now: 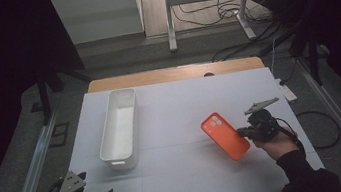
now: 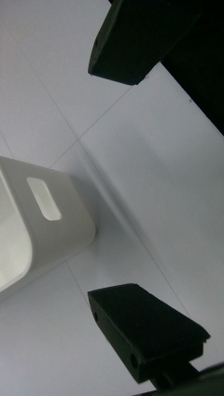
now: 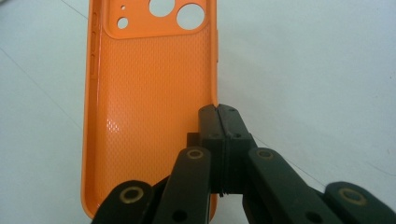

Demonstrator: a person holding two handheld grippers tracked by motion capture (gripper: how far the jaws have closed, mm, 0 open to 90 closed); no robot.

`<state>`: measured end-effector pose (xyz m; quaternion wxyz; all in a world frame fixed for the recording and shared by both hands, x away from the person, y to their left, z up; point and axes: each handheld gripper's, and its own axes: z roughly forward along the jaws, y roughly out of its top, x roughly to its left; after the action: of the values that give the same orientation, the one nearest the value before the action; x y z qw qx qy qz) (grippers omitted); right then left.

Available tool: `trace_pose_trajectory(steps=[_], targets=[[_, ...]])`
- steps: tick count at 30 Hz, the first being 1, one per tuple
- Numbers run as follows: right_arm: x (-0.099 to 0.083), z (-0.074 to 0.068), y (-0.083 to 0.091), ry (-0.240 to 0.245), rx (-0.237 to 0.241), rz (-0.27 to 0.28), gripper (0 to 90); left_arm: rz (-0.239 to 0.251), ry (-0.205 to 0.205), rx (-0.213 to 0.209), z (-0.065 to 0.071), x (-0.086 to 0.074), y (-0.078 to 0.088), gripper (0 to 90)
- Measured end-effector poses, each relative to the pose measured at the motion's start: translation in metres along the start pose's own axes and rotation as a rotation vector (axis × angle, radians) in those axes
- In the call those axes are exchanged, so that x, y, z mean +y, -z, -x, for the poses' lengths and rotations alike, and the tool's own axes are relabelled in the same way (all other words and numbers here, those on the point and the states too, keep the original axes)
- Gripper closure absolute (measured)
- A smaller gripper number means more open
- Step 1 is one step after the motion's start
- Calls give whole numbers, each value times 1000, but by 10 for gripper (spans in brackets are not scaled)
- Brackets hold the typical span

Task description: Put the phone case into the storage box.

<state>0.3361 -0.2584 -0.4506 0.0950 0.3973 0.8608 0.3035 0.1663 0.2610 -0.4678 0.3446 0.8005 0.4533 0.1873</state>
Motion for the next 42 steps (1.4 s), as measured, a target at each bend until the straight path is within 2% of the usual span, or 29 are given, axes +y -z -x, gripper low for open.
trace_pose_trajectory(steps=[4,14,23,30,35,42], targets=[[1,-2,3,1,5,29,889,-9,11,-6,0,1,0,0],[3,-5,8,6,6,72,889,17,29,-41,1,10,-1,0],[4,-8,11,11,4,99,889,26,4,-52,6,24,-3,0],[6,-12,12,18,10,114,889,53,2,-92,8,39,-7,0],[7,-14,14,23,11,120,889,57,-17,-103,9,50,-13,0],[8,-15,15,22,9,136,889,61,-14,-130,12,62,-21,0]])
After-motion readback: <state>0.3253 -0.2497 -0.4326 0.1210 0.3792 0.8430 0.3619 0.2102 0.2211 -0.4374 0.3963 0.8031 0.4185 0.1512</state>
